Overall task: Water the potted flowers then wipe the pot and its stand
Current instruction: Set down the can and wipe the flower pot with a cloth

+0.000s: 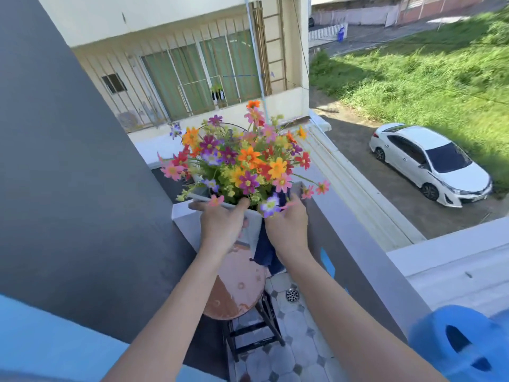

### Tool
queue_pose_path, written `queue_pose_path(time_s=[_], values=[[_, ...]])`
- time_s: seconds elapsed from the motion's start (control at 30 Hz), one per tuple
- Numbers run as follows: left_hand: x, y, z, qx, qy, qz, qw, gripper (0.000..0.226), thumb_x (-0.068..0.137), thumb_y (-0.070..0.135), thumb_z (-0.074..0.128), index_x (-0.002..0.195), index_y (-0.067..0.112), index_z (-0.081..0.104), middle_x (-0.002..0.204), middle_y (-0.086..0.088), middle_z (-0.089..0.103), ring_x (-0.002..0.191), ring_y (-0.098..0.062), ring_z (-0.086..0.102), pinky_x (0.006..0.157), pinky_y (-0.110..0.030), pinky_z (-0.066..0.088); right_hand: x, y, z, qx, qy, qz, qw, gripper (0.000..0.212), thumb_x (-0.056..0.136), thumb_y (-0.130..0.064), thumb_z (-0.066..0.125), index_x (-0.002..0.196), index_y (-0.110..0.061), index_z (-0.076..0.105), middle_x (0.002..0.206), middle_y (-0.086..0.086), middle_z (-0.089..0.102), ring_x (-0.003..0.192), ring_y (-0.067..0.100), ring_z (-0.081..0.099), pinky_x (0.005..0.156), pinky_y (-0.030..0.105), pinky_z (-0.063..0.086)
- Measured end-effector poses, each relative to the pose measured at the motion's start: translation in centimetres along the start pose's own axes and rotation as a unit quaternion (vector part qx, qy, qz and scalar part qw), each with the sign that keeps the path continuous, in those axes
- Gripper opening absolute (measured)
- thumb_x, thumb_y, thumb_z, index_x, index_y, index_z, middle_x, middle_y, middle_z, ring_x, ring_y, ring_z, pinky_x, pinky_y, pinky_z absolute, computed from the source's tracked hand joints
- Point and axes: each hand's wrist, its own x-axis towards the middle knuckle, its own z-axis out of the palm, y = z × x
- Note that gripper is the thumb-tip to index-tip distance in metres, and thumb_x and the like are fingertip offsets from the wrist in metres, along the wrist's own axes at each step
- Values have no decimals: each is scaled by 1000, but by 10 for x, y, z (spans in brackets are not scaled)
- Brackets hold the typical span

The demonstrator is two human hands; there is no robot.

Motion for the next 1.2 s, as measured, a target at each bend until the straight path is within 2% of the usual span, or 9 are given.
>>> queue_pose_path(time_s=[0.13,0.2,0.27,0.43,0.6,0.8,0.97,1.07,1.2], values=[[0,-3,-6,-23,3,-12,1000,65,89,22,60,136,-17,37,52,-4,67,32,-17,54,34,-22,38,-8,-7,1,-52,-20,-25,998,17,87,2,58,92,-13,51,70,-5,51,59,8,45,55,23,38],[-1,1,-12,-30,1,-9,1000,29,92,13,55,106,-12,58,57,-13,64,33,-18,53,36,-26,39,-15,-9,3,-4,-46,-38,998,13,87,-5,59,96,-11,51,71,-4,52,59,10,45,57,23,38],[1,3,-21,-67,15,-6,998,18,92,8,53,87,-6,62,53,-12,59,30,-15,48,33,-24,37,-26,-10,6,52,-85,-39,994,16,91,-17,62,100,-10,51,76,0,54,64,14,50,62,28,40],[-1,-7,-34,-138,-7,-20,990,31,98,5,46,68,6,54,53,-7,51,27,-6,40,30,-16,31,-36,0,10,85,-107,-91,986,21,96,-13,55,115,-21,55,101,-4,61,88,10,58,75,21,43],[-8,-14,-42,-182,-36,-29,982,39,98,6,41,64,8,60,39,2,51,27,-5,42,29,-15,34,10,-1,1,42,-26,-85,995,16,101,-13,53,116,-18,57,97,-5,60,83,11,55,71,28,41],[2,-21,-48,-168,-45,-49,984,32,101,14,40,76,8,60,60,-5,54,34,-10,50,35,-22,42,37,-24,0,22,-1,-121,992,5,103,-17,54,100,-20,50,81,-16,47,67,-6,50,71,25,39],[2,-10,-47,-231,-22,-12,973,34,103,9,36,77,6,57,45,-1,56,30,-5,49,32,-18,41,2,-24,17,6,-73,-144,987,5,101,-15,56,106,-15,57,87,-1,60,73,15,56,64,24,40],[9,-6,-50,-241,-15,-20,970,36,104,12,36,72,11,53,36,7,49,29,-2,43,32,-14,37,-24,-8,23,-12,-129,-187,974,8,98,-8,58,104,-13,57,89,-7,60,78,8,57,68,13,39],[14,-10,-54,-239,-3,-12,971,32,98,4,37,74,10,57,41,3,52,32,-4,44,33,-17,38,-40,26,21,-36,-137,-148,979,6,96,-11,60,99,-14,55,87,2,60,76,14,57,65,16,40]])
